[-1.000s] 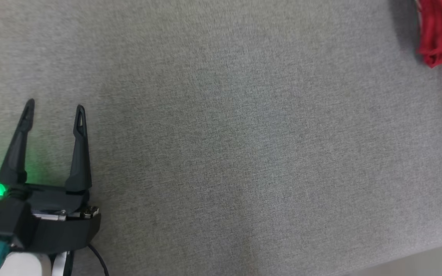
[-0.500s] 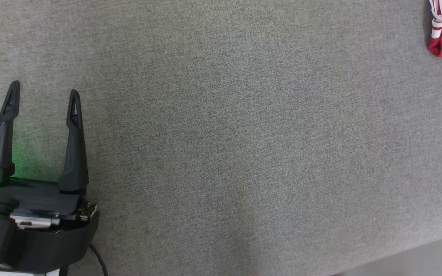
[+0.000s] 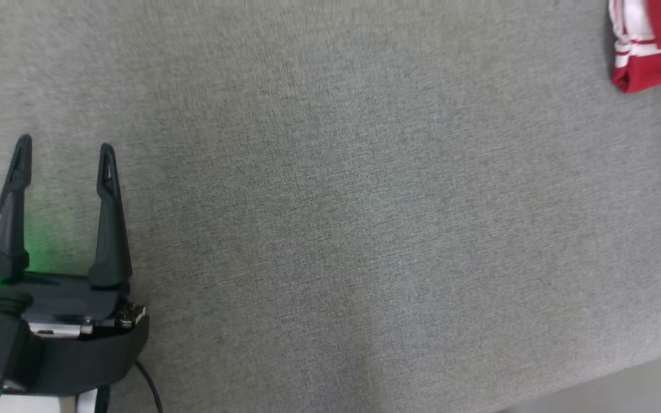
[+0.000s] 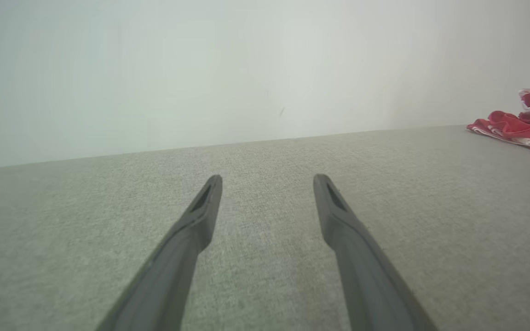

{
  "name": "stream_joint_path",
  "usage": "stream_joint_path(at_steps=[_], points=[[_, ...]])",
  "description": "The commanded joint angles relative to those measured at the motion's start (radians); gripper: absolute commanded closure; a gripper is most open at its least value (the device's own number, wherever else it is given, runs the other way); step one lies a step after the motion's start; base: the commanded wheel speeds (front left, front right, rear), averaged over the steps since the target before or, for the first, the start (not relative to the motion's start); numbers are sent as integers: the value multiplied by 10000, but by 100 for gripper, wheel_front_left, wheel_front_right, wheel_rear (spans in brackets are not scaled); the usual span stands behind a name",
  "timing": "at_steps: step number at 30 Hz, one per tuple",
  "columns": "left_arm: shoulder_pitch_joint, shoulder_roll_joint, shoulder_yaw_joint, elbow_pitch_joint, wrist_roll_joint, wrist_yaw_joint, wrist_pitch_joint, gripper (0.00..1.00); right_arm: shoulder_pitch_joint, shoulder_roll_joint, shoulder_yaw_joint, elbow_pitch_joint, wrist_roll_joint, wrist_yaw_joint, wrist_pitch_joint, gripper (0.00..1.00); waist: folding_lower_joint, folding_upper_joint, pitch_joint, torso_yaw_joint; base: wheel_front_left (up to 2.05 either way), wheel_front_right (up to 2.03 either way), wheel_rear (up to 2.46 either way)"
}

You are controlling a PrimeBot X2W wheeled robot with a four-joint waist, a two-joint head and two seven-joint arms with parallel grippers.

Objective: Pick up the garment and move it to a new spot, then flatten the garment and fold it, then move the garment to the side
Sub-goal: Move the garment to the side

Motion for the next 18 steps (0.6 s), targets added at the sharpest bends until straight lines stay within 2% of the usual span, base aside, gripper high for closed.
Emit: stream_joint_path(at_steps=[1, 8, 18], points=[[306, -51, 2, 274, -54, 58, -28, 0, 17, 176, -117, -111, 16, -34, -90, 0, -1, 0, -484, 143, 0, 0, 0], [925, -289, 318, 1070, -448, 333, -482, 0, 820, 1353, -1181, -671, 134, -34, -709, 0, -1, 0, -1993, 538, 0, 0, 0], [1928, -377, 740, 1764, -802, 565, -670, 0, 2416, 2967, -1789, -1549, 17, -34, -1466, 0, -1, 0, -3932, 1130, 0, 0, 0]])
